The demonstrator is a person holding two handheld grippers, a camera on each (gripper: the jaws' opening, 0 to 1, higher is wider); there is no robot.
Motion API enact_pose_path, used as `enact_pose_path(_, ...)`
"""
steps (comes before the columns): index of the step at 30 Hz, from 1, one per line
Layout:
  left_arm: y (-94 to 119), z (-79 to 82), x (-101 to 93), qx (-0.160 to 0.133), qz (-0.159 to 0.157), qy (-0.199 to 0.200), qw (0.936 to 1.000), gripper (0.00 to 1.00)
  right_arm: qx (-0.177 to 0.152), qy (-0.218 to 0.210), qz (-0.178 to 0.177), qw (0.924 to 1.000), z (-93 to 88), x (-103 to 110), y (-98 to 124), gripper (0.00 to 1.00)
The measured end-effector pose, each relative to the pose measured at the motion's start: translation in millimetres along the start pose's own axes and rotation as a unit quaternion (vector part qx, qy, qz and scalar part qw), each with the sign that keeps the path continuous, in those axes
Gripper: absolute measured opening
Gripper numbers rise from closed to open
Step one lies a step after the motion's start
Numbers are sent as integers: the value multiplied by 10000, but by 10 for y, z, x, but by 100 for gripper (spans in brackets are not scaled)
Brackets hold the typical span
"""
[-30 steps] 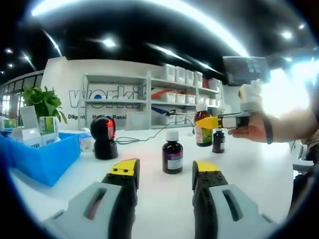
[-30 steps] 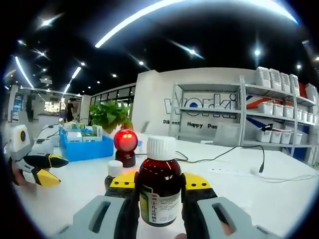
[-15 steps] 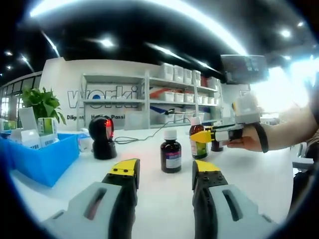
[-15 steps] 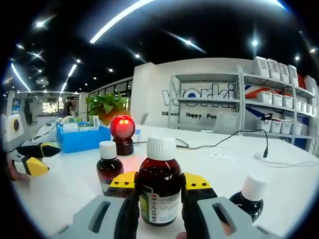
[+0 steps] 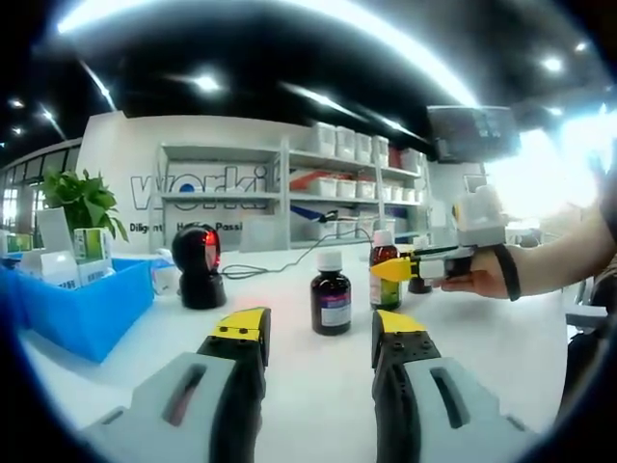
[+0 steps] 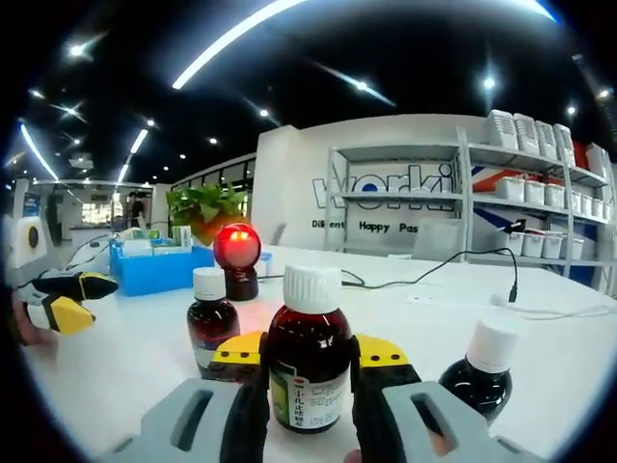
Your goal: Rotate the medicine bottle to make it face forward pick up the medicine bottle inspect the drug traceability code place the medicine on the table
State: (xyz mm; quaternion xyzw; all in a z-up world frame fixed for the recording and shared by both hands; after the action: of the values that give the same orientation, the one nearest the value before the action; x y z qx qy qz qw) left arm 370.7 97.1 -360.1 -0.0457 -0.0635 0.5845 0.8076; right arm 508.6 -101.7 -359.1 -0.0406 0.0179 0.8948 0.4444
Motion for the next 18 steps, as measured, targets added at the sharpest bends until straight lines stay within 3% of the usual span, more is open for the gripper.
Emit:
enact_pose_path(12, 2, -6, 1, 15, -4, 9, 10000, 33, 48, 115, 80, 9999, 0, -10, -12, 30)
enact_pose_path(16, 0, -11, 5, 26, 0, 29, 10000, 33, -94, 98, 247, 9996, 81, 51, -23, 45)
enact_pose_path(18, -3, -12, 6, 31, 3, 37, 10000, 33, -136, 297, 304, 9990, 138, 67, -15, 45)
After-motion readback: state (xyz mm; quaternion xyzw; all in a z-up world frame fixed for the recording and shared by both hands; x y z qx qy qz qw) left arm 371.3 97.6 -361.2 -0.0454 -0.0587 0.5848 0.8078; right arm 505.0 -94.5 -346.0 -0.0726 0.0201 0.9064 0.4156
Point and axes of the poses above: the point that each gripper's makers call its tool centre point, and the gripper's own axes: y roughly backward along the fingers, x roughly to its left, z roughly out of its top, the point moved 5 cm from there along y, roughly backward along the fingers, and after that the axes turned 4 degrees about -x, right-handed, at the moved point
